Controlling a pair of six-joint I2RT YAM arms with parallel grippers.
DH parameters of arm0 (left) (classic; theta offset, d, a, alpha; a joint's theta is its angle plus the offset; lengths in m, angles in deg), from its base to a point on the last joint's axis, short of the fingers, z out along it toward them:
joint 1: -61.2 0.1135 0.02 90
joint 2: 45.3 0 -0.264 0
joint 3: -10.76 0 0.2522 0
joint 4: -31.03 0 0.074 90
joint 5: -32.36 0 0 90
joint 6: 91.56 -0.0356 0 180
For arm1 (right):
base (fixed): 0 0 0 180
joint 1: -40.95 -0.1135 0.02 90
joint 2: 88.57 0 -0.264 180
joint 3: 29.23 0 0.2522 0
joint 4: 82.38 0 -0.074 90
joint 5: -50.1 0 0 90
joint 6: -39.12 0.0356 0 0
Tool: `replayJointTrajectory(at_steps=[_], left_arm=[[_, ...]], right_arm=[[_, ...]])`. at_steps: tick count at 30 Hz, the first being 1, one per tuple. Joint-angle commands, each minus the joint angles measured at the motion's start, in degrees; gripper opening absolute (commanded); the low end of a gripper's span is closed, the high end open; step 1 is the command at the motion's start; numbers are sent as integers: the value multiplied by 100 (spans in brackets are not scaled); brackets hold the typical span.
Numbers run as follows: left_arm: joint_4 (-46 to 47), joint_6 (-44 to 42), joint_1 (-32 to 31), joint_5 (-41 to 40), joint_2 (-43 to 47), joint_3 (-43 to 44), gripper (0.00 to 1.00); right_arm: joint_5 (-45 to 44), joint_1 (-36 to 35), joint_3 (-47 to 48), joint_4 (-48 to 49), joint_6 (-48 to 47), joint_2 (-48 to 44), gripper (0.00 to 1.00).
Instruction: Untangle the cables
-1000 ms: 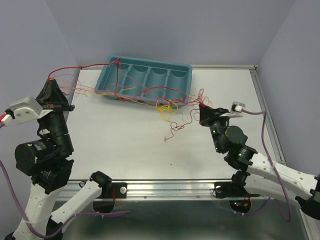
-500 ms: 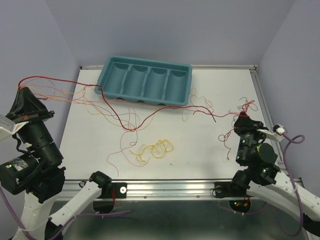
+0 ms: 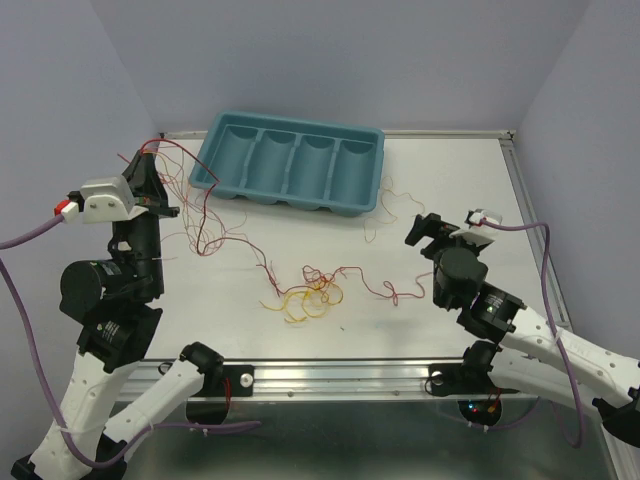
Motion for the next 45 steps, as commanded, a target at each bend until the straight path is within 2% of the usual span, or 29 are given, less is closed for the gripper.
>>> replayJointTrajectory(at_steps=[1,4,8,11,12,14,15,16,18,23,26,27,28,30,31,40,42,44,45], left_arm=[[-100,101,25,1073,241,-155,0],[-487,215,33,2040,321,-208,0],[-1164,172,33,2842,260,-401,0],[-1454,-100,25,3660,207,-683,0],[-1525,-196,33,3888,189,-779,0],[-1691,-408,25,4519,163,-1060,0],[-1771,-495,25,4776,102,-1148,0],[-1833,-557,33,5048,58,-1288,0],[-1939,-733,25,5638,-144,-1438,0],[-1974,-883,-150,5851,-847,-1633,3],[-2141,-1049,-659,5509,-1278,-1650,17],[-2193,-1154,-870,5342,-1418,-1659,25],[-2228,-1190,-1063,5149,-1463,-1694,52],[-2342,-1261,-1460,4867,-1568,-1703,78],[-2361,-1252,-1513,4831,-1586,-1694,99],[-1913,-971,-1566,4243,-875,-1826,99],[-1764,-901,-1575,4102,-761,-1878,99],[-1676,-883,-1566,3997,-638,-1931,99],[-1649,-865,-1566,3970,-620,-1931,99]], right_arm=[[517,11,354,-67,31,-47,97],[528,11,468,-67,-14,269,98],[736,115,687,-76,21,1173,100],[1755,756,837,-278,390,1526,100],[2462,1010,855,-331,469,1719,100],[3178,1729,829,-331,663,1843,100],[3843,1934,811,-331,663,1974,100],[4076,2075,811,-331,637,2071,100],[4340,2234,898,-314,532,2334,100],[5290,2234,1136,11,118,3379,100],[5422,2234,1241,178,-31,3724,100],[5492,2234,1241,248,-75,3777,100],[5580,2234,1241,301,-145,3821,100],[5546,2234,1329,390,-207,3996,100],[5520,2226,1364,390,-251,4058,100],[5352,2226,1742,662,-330,5024,97],[5361,2234,1891,767,-348,5227,91],[5274,2226,2006,785,-287,5446,67],[5238,2234,2015,803,-260,5447,38]])
